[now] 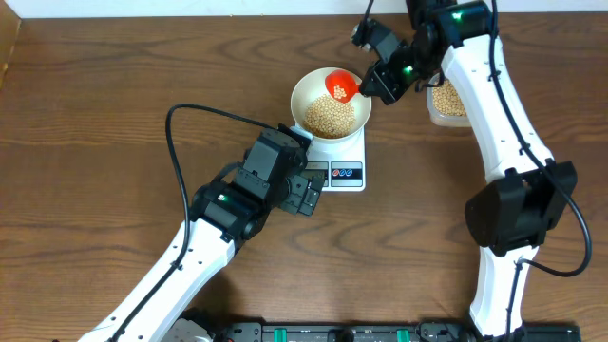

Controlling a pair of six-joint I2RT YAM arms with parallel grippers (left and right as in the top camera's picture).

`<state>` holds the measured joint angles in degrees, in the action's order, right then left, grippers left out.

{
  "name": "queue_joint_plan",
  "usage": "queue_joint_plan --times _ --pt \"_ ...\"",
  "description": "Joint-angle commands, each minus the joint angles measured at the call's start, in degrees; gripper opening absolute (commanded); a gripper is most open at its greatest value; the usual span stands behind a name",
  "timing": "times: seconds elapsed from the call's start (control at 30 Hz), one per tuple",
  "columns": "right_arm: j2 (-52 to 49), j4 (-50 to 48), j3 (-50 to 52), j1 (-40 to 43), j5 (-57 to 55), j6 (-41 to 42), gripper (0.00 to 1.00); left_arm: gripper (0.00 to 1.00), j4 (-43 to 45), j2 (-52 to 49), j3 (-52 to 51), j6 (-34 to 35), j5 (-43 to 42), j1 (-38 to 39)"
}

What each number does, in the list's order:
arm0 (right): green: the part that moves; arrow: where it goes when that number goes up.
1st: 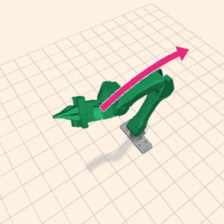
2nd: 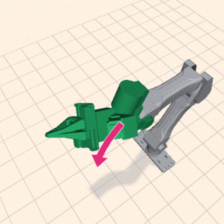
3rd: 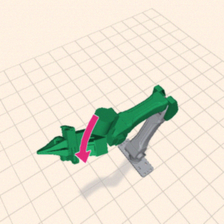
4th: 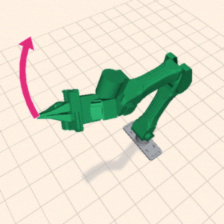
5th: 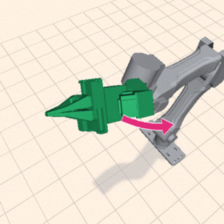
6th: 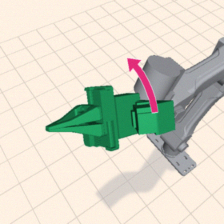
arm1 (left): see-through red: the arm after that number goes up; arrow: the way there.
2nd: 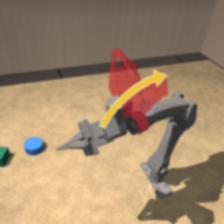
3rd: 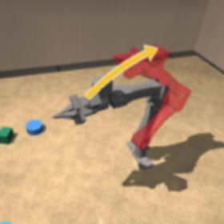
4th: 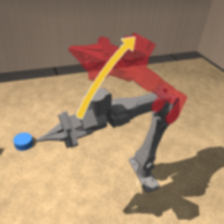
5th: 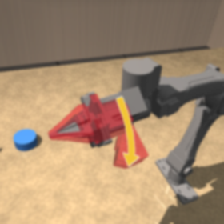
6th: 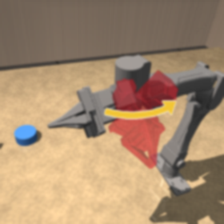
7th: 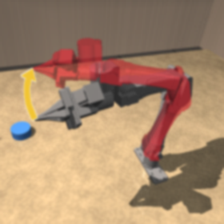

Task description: Scoop item into bowl and weigh 50g on scale

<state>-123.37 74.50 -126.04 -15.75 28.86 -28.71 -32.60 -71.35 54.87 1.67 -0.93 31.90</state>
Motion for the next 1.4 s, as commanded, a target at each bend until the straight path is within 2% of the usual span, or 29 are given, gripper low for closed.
queue_joint_plan --times 0.0,0.67,1.13,1.37 --pt "0.37 -0.22 -1.18 -1.16 -1.81 -2.05 0.01 1.0 0.02 0.09 -0.52 0.11 0.76 -0.33" --pt "0.35 -0.57 -1.18 -1.22 -2.38 0.39 0.01 1.0 0.02 0.09 -0.52 0.11 0.76 -0.33" --pt "0.35 -3.5 -1.18 -1.09 -4.48 7.65 0.01 1.0 0.02 0.09 -0.52 0.11 0.76 -0.33" --pt "0.35 -3.61 -1.18 -1.18 -4.74 8.55 0.01 1.0 0.02 0.09 -0.52 0.11 0.76 -0.33"
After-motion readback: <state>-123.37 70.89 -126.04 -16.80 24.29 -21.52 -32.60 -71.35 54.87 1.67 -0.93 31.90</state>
